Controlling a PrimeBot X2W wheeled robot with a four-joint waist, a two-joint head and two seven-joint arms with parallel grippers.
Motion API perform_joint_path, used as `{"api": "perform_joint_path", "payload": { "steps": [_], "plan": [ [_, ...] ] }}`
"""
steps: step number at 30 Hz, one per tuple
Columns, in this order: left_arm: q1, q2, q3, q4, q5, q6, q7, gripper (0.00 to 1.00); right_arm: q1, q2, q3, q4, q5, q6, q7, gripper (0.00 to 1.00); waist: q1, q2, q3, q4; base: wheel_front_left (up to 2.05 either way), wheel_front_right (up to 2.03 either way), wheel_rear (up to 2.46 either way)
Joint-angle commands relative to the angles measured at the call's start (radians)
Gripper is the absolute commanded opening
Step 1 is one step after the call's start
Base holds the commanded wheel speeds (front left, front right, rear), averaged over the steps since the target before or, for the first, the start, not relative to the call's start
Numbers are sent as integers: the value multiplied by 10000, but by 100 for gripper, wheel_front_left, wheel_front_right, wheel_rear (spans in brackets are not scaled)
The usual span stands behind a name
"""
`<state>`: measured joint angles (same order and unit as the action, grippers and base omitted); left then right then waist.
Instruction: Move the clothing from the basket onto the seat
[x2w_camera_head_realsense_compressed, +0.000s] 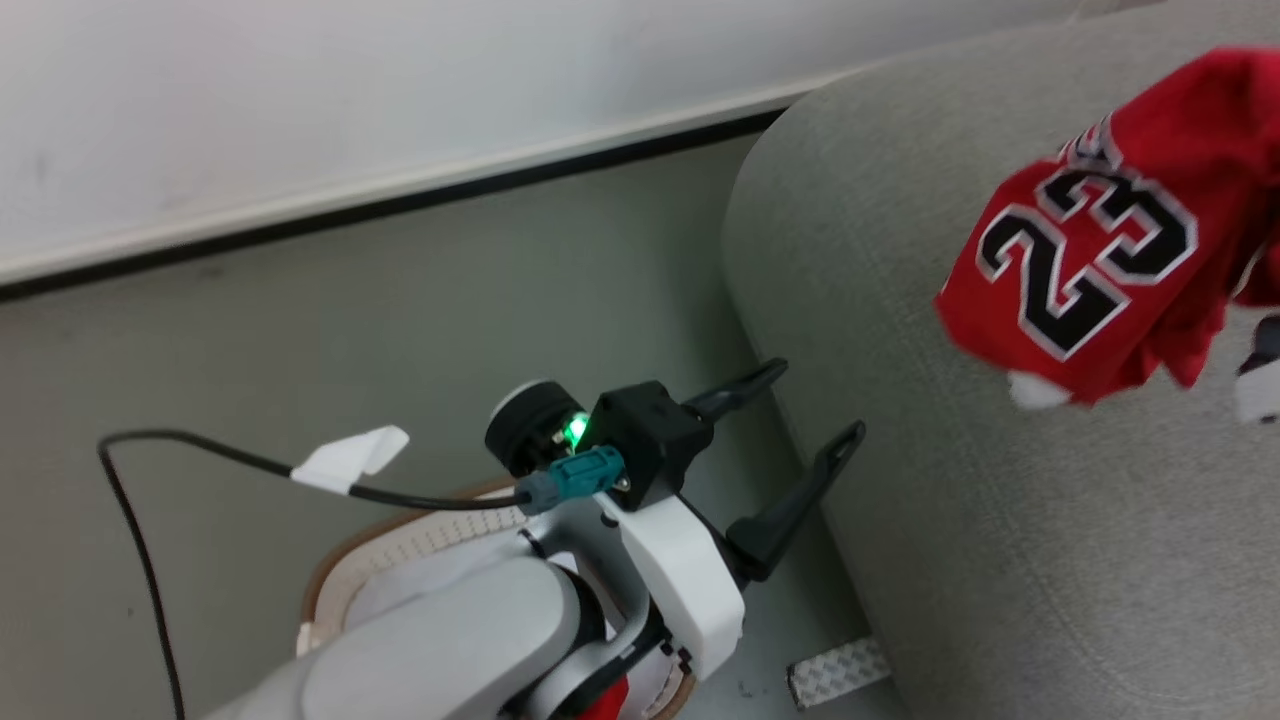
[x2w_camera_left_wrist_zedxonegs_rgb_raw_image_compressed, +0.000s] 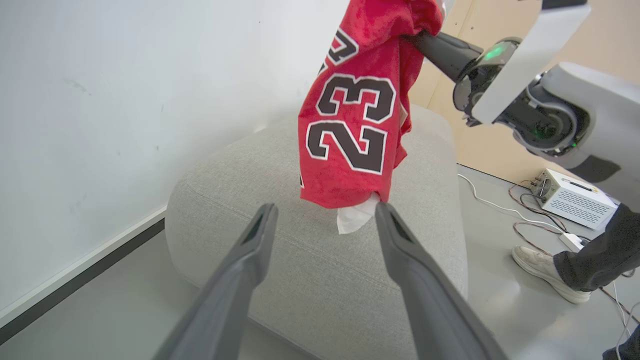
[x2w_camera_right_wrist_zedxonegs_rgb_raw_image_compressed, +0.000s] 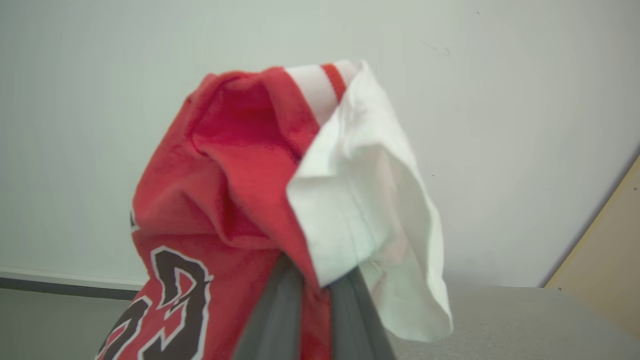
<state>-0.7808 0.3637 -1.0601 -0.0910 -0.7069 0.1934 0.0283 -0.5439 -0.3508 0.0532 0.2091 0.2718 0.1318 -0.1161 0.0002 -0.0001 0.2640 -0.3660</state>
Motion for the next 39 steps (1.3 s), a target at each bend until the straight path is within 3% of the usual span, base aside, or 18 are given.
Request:
{"api": "perform_joint_path", "payload": {
  "steps": [1,7,13,18,28,30,31,39],
  "plan": [
    [-332,187,43,-118,183,-92,59,100,-454,115,-407,-98,-106,-18,112,0,-2,1,1545,930,0,0,0],
    [-1414,607,148,-751,749,-421,319,100,-2559,357,-2538,-122,-674,-18,910,0,-2,1,3413,1667,0,0,0],
    [-2031,960,356,-1167,1072,-595,342,100,-4489,-141,-4255,706,-1672,-18,1596,0,-2,1,4744,2088,0,0,0],
    [-1938,1157,406,-1235,1037,-571,299,100,-4855,-167,-4950,1412,-2250,-18,1733,0,-2,1,5066,2165,0,0,0],
    [-1643,1443,518,-1122,813,-532,63,100,-4402,499,-6545,3338,-3221,-20,1115,0,-2,1,5107,2267,0,0,0],
    [-1615,1452,557,-1086,768,-499,27,100,-4491,576,-6728,3666,-3270,-18,1035,63,-2,1,5019,2277,0,0,0],
    [-1597,1459,577,-1067,737,-480,0,100,-4516,557,-6775,3783,-3331,-18,951,100,-2,1,4970,2277,0,0,0],
    [-1315,1520,644,-800,538,-447,-278,100,-4274,493,-6852,4593,-3508,-20,526,100,-2,1,4335,2189,0,0,0]
  ]
}}
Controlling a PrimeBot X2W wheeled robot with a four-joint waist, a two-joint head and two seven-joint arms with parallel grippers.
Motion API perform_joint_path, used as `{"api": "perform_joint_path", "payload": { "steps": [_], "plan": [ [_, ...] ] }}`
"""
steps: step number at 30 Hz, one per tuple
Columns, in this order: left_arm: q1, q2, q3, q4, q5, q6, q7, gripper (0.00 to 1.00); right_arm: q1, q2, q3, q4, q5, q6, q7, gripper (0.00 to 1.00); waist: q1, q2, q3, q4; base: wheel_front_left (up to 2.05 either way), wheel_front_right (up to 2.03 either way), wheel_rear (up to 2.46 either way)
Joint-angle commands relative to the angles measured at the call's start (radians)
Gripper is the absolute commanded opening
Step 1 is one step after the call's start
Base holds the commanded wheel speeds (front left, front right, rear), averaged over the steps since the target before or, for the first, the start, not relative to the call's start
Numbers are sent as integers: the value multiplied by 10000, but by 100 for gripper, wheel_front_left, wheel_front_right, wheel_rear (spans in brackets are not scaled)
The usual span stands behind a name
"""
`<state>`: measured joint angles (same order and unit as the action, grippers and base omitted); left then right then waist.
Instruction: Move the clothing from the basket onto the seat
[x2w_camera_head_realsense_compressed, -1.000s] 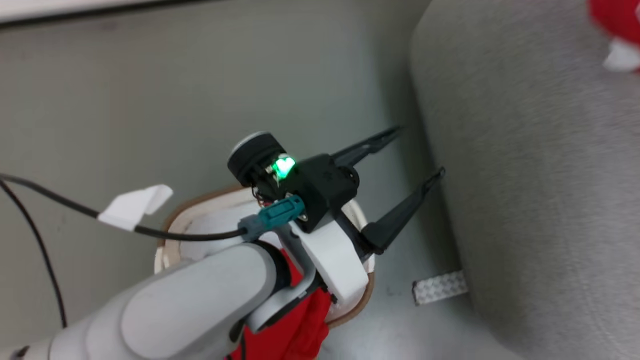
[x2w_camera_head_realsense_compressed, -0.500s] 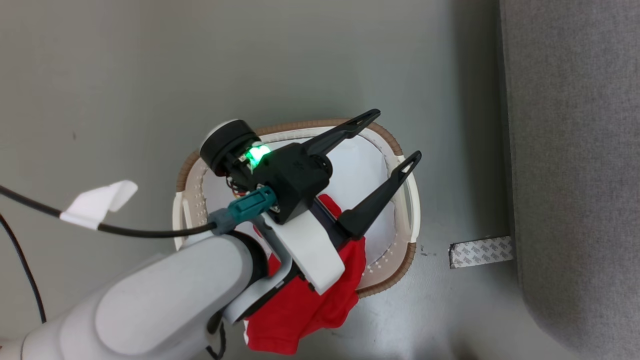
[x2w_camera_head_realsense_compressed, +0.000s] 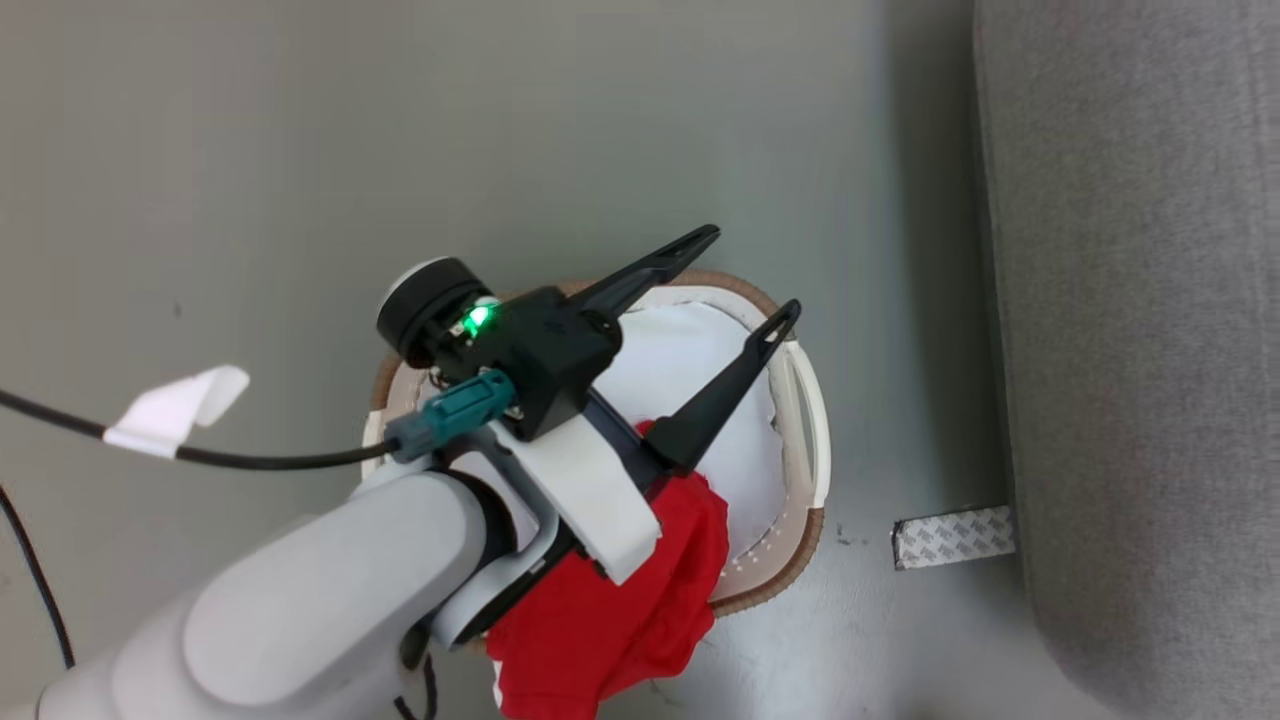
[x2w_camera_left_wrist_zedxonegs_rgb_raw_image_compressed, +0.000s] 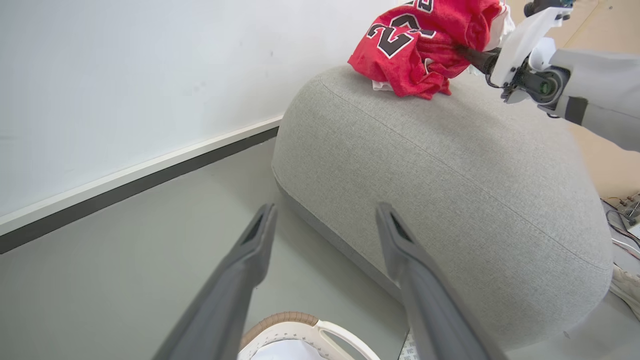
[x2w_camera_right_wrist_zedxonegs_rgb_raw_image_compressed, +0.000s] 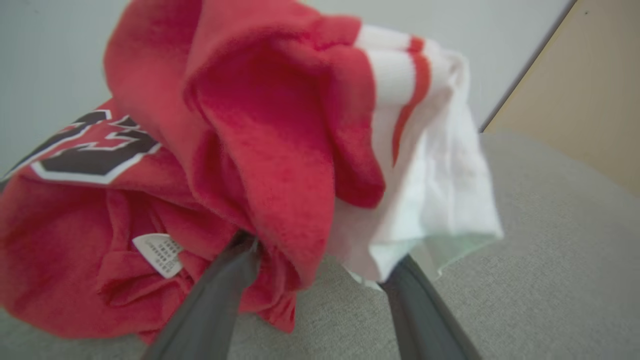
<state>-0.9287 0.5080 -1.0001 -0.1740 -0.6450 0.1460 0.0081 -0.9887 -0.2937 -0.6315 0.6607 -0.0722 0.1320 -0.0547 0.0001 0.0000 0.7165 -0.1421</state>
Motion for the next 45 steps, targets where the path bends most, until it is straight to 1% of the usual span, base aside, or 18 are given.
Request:
{"api": "perform_joint_path", "payload": {
  "steps": [1,6,11,15,19,22,26,32,35,39,45],
  "plan": [
    [228,96,49,86,-114,46,-120,100,287,-80,24,157,-75,-20,-116,100,-1,0,-318,-78,0,0,0],
    [660,231,91,347,-351,154,-353,100,997,-22,309,500,-69,-20,-363,100,-1,0,-1125,-237,0,0,0],
    [1260,290,147,692,-561,386,-675,100,2100,32,754,749,283,-20,-767,100,-1,0,-2175,-351,0,0,0],
    [1815,196,291,992,-886,597,-1047,100,3004,-29,1255,686,624,-20,-1220,100,-1,0,-3070,-279,0,0,0],
    [2426,118,544,1299,-1222,825,-1574,100,3944,-72,1748,274,1040,-20,-1562,100,-1,0,-3962,-132,0,0,0],
    [2819,146,742,1524,-1444,1002,-1936,100,4587,-84,2170,-305,1158,-20,-1697,100,-1,0,-4550,51,0,0,0],
    [3399,141,1015,1862,-1646,1180,-2363,100,5439,94,2577,-1426,1497,-20,-1752,100,-1,0,-5336,399,0,0,0],
    [4437,82,1679,2362,-1729,1426,-2682,100,6825,380,3275,-3493,1678,-20,-1251,100,-1,0,-6322,963,0,0,0],
    [4976,41,2119,2545,-1581,1522,-2725,100,7419,664,3552,-4472,1703,-20,-949,100,-1,0,-6683,1222,0,0,0],
    [5770,-158,2936,2546,-1149,1549,-2727,100,8239,1058,3920,-5485,1457,-20,-674,100,-1,0,-7094,1602,0,0,0],
    [6934,-513,4135,2543,-159,1228,-2724,100,9291,1756,4583,-6145,1318,-20,-802,100,-1,0,-7436,2073,0,0,0]
  ]
}}
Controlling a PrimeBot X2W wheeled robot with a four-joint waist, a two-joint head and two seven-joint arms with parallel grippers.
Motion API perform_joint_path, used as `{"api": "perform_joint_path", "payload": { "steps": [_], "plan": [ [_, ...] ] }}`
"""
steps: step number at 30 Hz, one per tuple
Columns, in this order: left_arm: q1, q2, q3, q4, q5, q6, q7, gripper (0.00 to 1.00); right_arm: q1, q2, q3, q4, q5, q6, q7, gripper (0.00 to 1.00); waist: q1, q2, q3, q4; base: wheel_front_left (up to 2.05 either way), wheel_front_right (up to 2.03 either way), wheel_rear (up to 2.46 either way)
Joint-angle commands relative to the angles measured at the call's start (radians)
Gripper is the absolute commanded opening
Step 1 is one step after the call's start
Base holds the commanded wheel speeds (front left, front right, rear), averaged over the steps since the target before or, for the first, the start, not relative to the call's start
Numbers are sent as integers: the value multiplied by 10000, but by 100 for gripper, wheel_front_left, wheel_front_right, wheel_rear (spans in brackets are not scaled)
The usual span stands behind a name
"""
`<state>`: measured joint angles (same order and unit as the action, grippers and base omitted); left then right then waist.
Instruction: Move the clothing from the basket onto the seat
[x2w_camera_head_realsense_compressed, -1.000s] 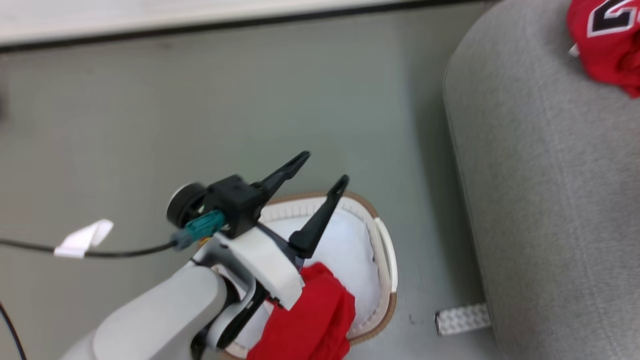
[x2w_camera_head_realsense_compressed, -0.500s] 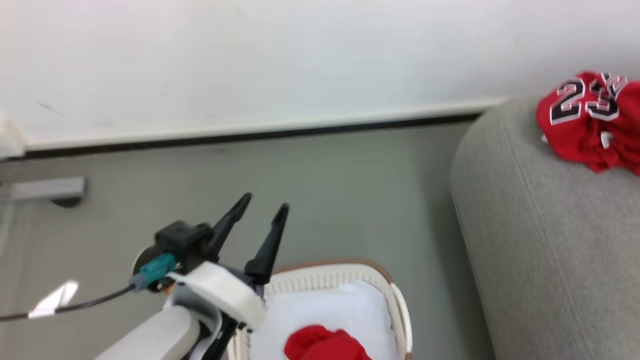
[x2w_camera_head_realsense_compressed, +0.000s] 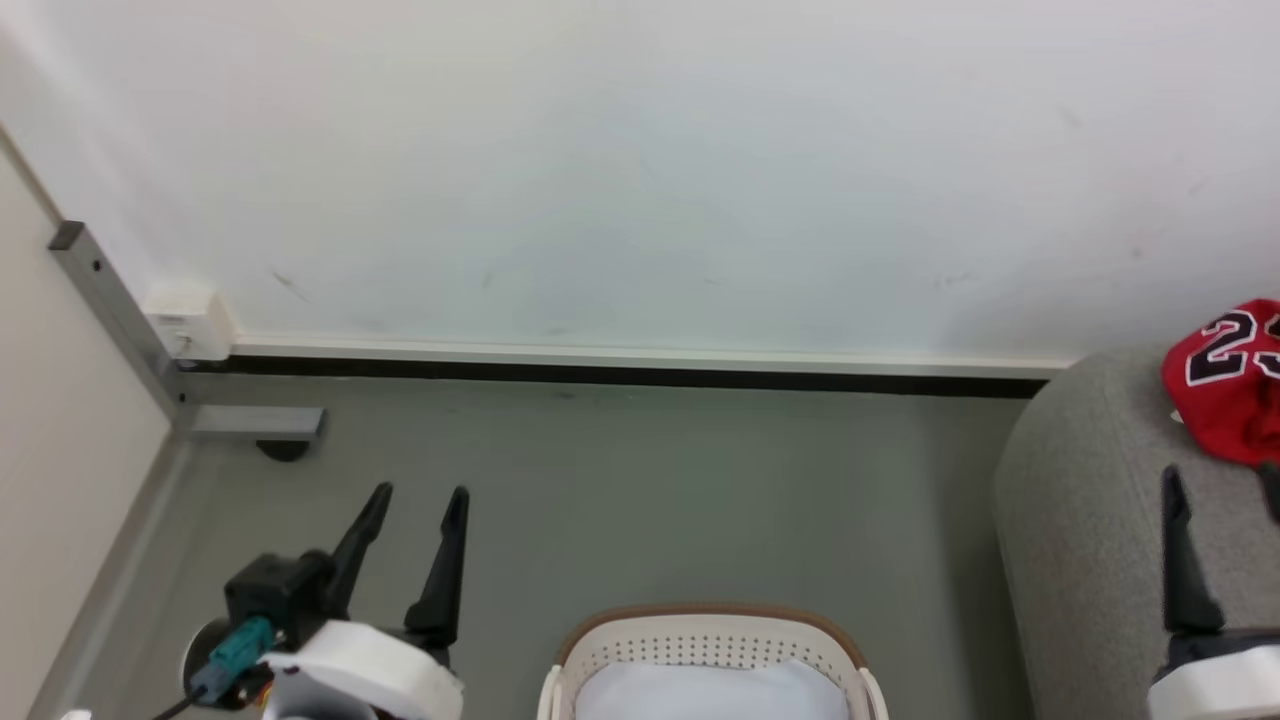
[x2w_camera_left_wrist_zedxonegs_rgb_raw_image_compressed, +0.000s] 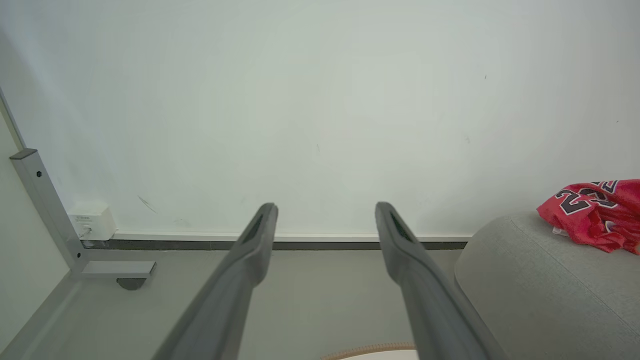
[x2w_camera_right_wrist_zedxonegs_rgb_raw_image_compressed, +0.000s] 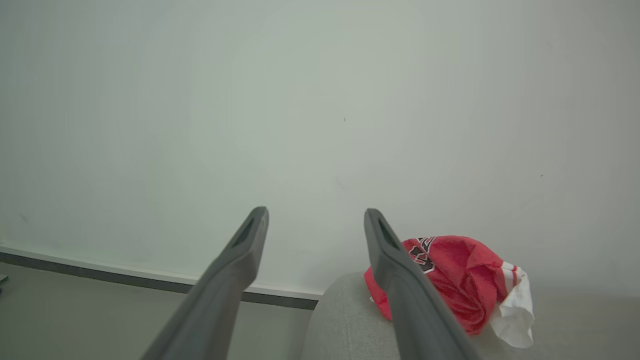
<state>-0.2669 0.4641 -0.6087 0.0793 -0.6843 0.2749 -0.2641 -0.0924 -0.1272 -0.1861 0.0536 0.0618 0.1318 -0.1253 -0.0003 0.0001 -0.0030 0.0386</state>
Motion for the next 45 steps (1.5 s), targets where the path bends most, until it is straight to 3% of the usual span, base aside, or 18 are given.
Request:
{"api": "perform_joint_path", "payload": {
  "steps": [1,9,17,28,35,45],
  "plan": [
    [513,-157,396,38,363,-127,-1,100,463,217,198,-83,-40,-20,-163,100,3,-1,-289,319,0,0,0],
    [1843,-796,1745,384,1140,-783,-3,100,1224,758,664,729,58,-18,-886,100,3,-1,-535,545,0,0,0],
    [2314,-1280,2469,695,1807,-1337,-3,100,1539,779,1057,1608,608,-20,-1250,100,3,-1,-608,496,0,0,0],
    [2385,-1787,3152,874,2508,-1905,-4,100,1139,779,921,1864,648,-20,-1377,100,3,-1,-559,166,0,0,0],
    [1853,-1867,2795,1055,2714,-2235,253,100,825,781,965,1686,504,-19,-1388,100,3,-1,-150,-281,0,0,0],
    [205,-2306,1230,2115,2863,-3098,2670,100,50,780,1269,1532,631,-19,-1382,100,3,-1,1202,-1286,0,0,0]
  ]
}}
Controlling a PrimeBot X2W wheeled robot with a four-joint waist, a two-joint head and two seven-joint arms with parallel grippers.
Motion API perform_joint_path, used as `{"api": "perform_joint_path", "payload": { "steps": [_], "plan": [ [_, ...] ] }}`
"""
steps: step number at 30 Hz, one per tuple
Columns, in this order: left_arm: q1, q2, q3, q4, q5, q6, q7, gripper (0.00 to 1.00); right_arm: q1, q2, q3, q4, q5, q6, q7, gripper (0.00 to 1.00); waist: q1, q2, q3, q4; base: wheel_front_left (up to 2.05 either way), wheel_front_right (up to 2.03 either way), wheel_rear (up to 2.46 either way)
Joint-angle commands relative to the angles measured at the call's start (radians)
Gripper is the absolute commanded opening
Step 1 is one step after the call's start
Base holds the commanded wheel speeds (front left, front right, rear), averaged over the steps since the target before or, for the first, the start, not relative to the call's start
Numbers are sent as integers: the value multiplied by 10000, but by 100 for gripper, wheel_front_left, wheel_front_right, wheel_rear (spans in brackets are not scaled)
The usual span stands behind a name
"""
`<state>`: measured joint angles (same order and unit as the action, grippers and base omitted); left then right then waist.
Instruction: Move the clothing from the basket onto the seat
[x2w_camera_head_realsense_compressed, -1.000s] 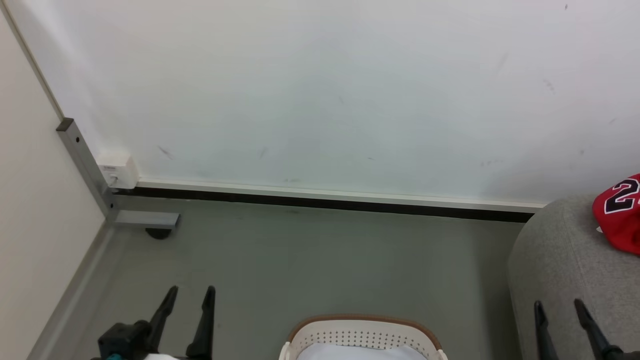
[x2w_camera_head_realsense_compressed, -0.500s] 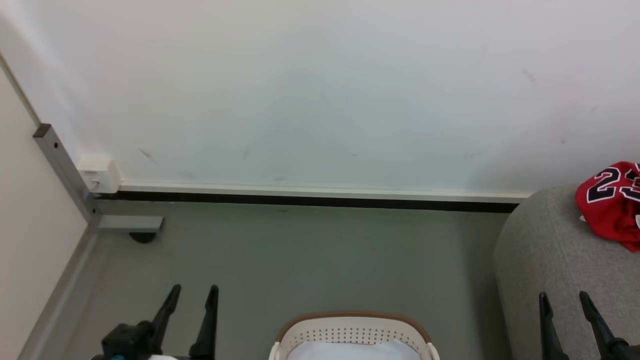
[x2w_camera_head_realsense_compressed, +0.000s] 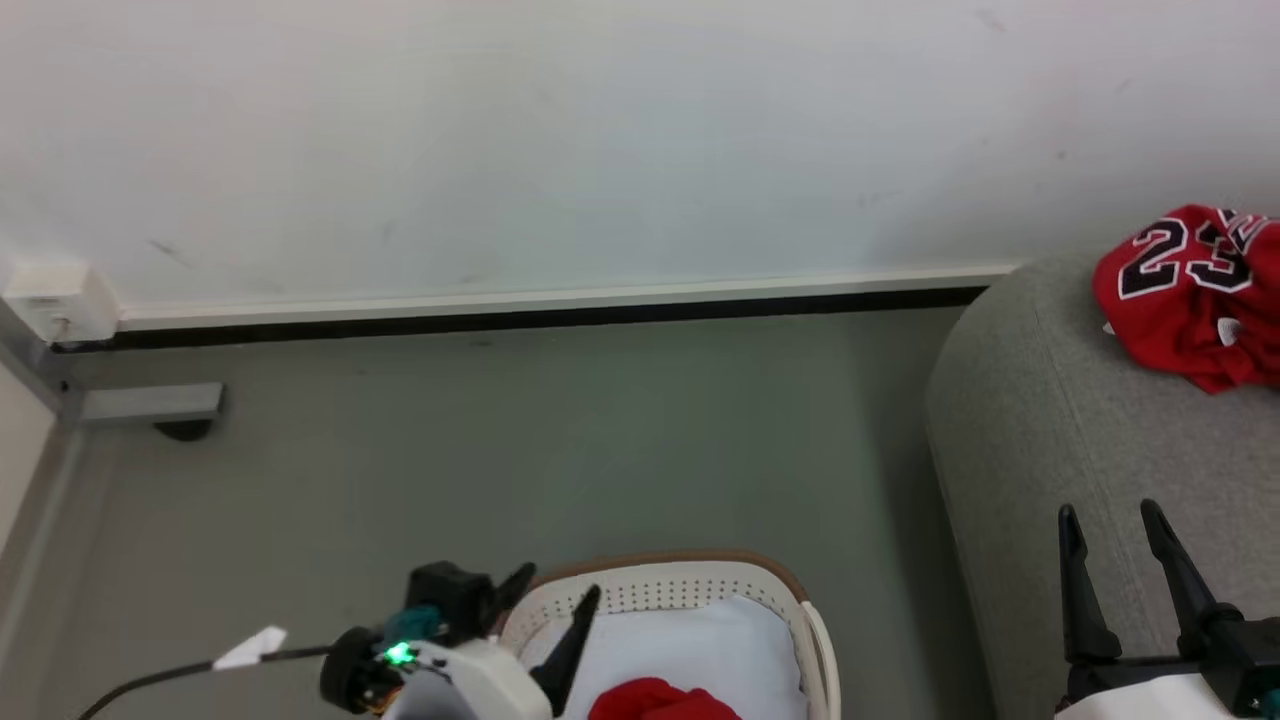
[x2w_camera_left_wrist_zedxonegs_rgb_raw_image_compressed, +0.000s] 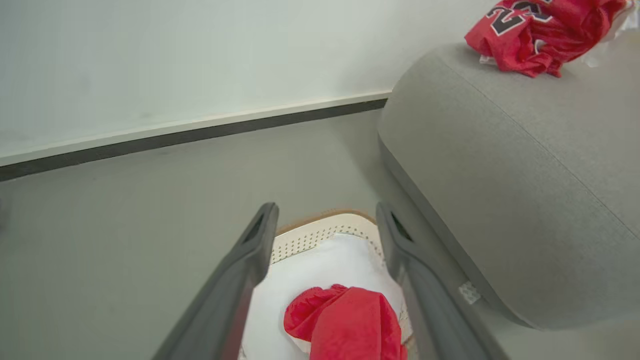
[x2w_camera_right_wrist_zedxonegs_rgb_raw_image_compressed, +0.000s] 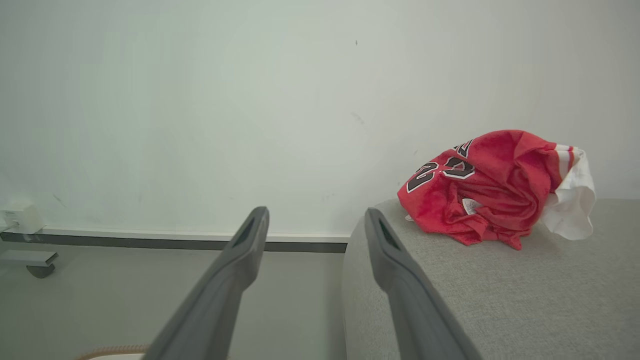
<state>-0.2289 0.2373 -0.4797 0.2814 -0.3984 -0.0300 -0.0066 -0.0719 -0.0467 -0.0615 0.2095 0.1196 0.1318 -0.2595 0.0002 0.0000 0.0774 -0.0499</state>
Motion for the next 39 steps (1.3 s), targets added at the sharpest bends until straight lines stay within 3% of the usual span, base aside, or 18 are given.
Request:
{"api": "perform_joint_path", "payload": {
  "steps": [1,10,18,26,39],
  "plan": [
    [-323,-118,-240,327,49,-160,317,100,-227,-22,78,-42,65,-19,-40,100,-2,0,513,-524,0,0,0],
    [-1491,-785,-1404,2514,174,-672,1811,100,-923,-23,581,-334,269,-19,-33,100,-2,0,1832,-1525,0,0,0],
    [-2285,-1115,-1855,4111,311,-816,1800,100,-1411,-23,830,-750,448,-19,-33,100,-2,0,3158,-2128,0,0,0],
    [-3137,-1166,-2665,5368,776,-909,2040,100,-1856,-20,882,-1258,492,-19,-32,100,-2,0,4431,-2268,0,0,0],
    [-4211,-1255,-3048,6772,1119,-826,1670,100,-2351,-21,1056,-1682,783,-19,-33,100,-2,0,5782,-2277,0,0,0]
  ]
}}
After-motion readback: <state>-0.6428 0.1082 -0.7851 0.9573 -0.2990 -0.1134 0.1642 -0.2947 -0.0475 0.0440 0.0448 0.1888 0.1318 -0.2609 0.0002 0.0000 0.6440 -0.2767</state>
